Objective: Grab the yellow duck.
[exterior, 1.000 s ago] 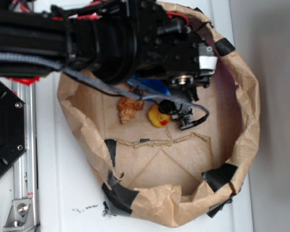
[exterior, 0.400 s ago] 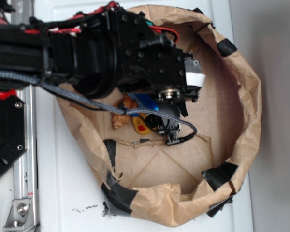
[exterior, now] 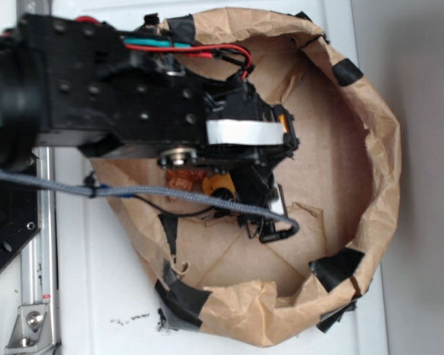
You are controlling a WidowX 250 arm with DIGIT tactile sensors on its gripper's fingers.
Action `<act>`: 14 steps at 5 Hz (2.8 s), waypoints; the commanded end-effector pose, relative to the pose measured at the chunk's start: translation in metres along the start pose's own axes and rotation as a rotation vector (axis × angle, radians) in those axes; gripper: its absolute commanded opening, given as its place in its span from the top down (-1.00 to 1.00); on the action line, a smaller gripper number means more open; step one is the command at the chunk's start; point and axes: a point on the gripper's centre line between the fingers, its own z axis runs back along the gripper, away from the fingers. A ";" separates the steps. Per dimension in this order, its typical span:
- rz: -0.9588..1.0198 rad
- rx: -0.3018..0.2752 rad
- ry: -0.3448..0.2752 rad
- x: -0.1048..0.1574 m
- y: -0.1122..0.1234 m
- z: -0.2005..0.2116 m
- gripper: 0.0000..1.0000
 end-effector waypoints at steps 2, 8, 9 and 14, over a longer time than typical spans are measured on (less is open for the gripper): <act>-0.205 -0.046 0.397 -0.006 0.014 0.017 -1.00; 0.227 0.108 0.373 -0.048 -0.008 -0.031 -1.00; 0.173 0.130 0.398 -0.061 -0.009 -0.057 1.00; 0.009 -0.022 0.128 0.055 -0.006 0.046 1.00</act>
